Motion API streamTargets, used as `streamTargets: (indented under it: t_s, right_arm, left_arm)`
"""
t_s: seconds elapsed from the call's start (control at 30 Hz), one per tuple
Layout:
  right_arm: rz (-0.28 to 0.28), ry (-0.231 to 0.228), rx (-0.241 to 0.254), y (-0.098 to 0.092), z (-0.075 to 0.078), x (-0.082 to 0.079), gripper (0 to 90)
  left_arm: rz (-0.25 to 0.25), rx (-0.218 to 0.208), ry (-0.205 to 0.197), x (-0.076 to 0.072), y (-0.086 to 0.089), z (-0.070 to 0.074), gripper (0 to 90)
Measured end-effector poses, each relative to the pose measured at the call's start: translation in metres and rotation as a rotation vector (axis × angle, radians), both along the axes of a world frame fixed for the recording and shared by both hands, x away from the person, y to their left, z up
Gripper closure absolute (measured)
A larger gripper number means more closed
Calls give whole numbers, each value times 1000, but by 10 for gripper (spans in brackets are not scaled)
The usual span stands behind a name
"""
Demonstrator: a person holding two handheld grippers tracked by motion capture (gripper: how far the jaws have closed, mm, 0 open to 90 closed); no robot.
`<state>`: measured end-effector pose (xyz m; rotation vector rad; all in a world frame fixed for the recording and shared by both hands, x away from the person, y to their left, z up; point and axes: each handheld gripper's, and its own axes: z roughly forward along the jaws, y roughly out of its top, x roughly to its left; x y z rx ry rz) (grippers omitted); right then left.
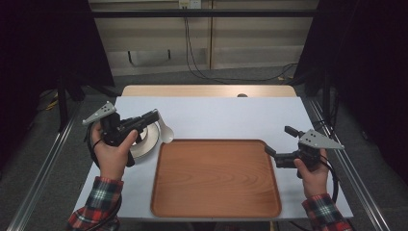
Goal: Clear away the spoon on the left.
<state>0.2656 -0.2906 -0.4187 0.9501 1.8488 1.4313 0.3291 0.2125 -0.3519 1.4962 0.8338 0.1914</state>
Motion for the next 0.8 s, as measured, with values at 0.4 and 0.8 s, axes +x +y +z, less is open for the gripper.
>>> streamTargets:
  t_s: [0.4,0.8]
  right_arm:
    - [1,1,9,-1,0,1,6]
    - [5,0,4,0,1,-1,7]
  left_arm:
    - [-45,9,23,-3,-15,-13,857]
    - [-78,20,31,-7,-25,-21,857]
